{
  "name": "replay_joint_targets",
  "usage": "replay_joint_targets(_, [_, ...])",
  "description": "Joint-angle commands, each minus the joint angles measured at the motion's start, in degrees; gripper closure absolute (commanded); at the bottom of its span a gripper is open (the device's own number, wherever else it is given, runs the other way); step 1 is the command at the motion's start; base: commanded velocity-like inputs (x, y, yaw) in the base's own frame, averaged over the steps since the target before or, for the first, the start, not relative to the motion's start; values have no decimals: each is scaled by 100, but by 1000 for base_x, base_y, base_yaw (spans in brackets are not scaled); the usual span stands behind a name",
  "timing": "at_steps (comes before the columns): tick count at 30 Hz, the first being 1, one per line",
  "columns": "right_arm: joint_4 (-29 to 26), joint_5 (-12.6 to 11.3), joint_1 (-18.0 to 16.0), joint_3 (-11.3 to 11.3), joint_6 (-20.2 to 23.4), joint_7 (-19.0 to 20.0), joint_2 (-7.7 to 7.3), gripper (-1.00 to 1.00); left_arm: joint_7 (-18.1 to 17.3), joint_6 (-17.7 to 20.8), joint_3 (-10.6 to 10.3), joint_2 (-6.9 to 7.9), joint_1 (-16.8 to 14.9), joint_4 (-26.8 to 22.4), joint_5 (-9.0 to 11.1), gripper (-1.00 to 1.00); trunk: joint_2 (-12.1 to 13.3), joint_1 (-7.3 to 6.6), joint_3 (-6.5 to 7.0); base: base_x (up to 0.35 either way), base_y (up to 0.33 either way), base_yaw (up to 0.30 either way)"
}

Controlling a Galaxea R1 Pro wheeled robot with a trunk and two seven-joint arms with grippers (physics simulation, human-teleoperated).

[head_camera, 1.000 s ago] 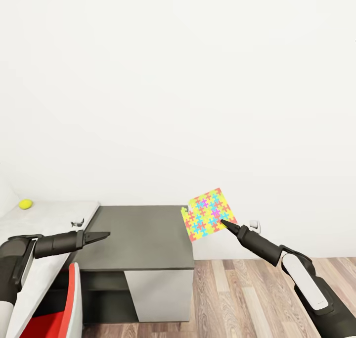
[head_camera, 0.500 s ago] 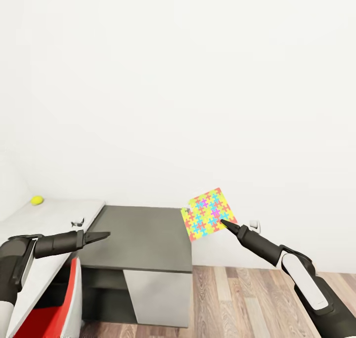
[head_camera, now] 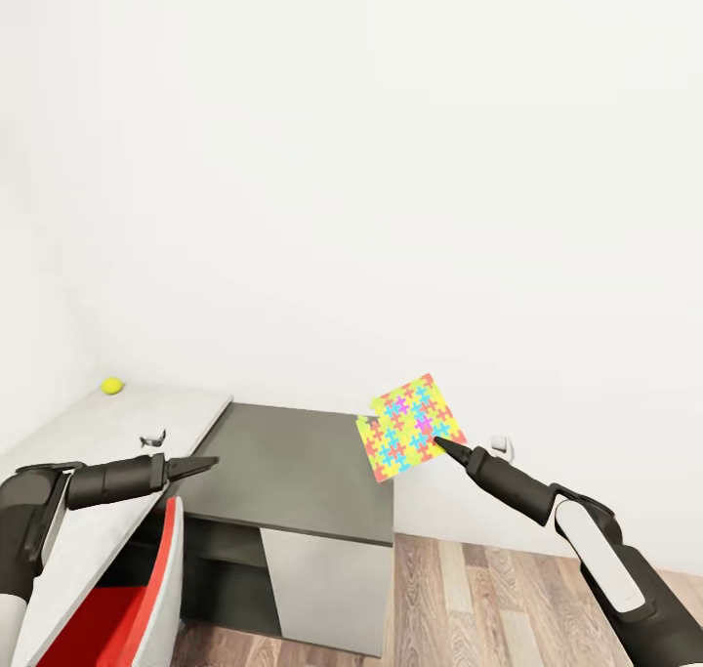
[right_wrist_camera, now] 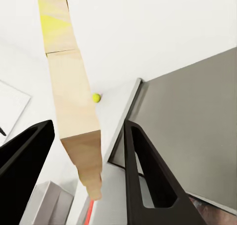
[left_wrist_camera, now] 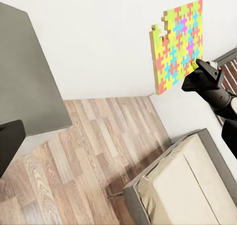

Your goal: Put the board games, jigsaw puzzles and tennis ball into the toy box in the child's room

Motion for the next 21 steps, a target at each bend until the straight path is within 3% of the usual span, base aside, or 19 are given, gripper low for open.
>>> replay_joint_targets(1, [-2,-25,-5,4,22,-2,-3,100,-51,78,8,-2,-7,-5,-61,-100,-13,4,-12,0,-1,59])
replay_joint_targets(7, [-10,-15,-5,6,15,-38,23,100,-51,130,1,-1,-7,-12,-69,-100,-13,4,-20,0,0,74])
replay_joint_targets(21, [-20,-6,-7,40,22,-70,52,100,-51,135,-11,-9,-7,-210,-104,-100,-13,4,-118,-85,0,189])
